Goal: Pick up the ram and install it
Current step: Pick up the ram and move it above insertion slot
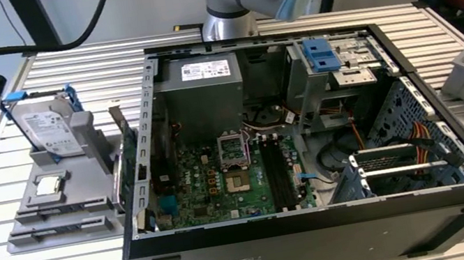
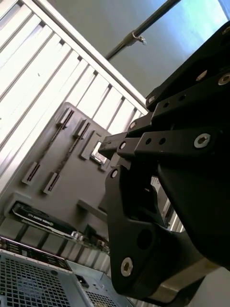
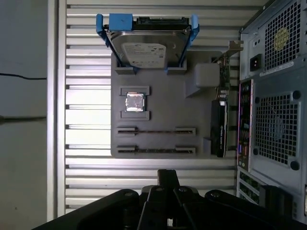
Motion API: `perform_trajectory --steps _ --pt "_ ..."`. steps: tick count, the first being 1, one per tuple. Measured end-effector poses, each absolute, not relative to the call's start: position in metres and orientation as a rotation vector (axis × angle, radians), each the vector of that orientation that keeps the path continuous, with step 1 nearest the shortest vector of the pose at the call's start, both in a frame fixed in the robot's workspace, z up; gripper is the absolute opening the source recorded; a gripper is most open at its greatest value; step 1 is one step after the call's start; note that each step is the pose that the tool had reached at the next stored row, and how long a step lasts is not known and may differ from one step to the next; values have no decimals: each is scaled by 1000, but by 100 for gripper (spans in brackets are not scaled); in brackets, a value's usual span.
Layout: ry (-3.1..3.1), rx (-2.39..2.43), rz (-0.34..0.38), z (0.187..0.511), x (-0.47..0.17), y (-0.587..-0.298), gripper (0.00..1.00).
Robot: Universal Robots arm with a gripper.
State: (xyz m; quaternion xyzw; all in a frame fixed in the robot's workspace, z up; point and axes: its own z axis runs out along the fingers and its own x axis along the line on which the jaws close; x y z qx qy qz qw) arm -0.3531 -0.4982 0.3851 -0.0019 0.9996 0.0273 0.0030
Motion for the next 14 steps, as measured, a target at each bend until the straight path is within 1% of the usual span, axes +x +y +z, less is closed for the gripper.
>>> perform_trajectory --steps 14 --pt "3135 -54 86 385 -353 -498 0"
